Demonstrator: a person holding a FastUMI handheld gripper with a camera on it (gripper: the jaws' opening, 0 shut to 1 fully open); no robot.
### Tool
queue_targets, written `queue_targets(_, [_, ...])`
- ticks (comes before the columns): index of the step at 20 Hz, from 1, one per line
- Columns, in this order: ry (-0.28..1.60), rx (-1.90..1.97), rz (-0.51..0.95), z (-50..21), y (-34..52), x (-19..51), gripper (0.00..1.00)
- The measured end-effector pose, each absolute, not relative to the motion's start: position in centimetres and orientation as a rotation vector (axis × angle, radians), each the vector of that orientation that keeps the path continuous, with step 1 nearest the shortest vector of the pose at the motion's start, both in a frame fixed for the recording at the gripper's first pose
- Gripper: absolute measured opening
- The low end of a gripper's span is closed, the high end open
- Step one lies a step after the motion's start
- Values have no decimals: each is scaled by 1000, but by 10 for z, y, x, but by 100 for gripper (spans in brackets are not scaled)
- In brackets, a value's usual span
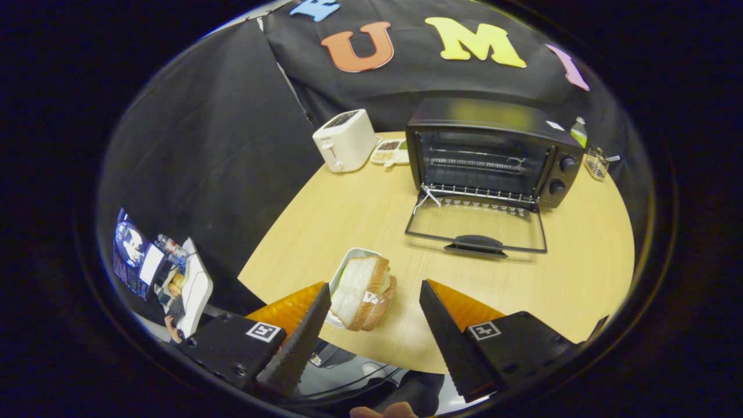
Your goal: Open the toaster oven, put the food inside, and close the toaster oven door.
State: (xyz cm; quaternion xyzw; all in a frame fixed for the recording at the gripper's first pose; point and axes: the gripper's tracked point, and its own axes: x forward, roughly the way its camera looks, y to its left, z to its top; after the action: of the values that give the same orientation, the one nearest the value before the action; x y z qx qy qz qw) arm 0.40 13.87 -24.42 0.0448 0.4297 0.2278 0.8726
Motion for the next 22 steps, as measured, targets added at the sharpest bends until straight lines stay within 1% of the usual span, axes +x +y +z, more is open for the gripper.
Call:
queue_targets(2, [966,128,492,-260,146,2,100])
queue_targets(6, [1067,204,472,-287,144,9,100])
queue_targets(8, [1119,292,465,-294,148,13,98])
queue_targets(9, [1138,344,472,-295,151,13,96])
queue_targets(14, [1269,555,460,-309,165,17,71])
queue_targets(15, [1280,585,467,-307,170,18,59])
queue_targets(17, [1288,587,483,-304,173,19,46])
queue_targets(19, [1283,571,509,-298,175,19,40])
queue_targets(22, [1252,547,544,-282,173,20,37])
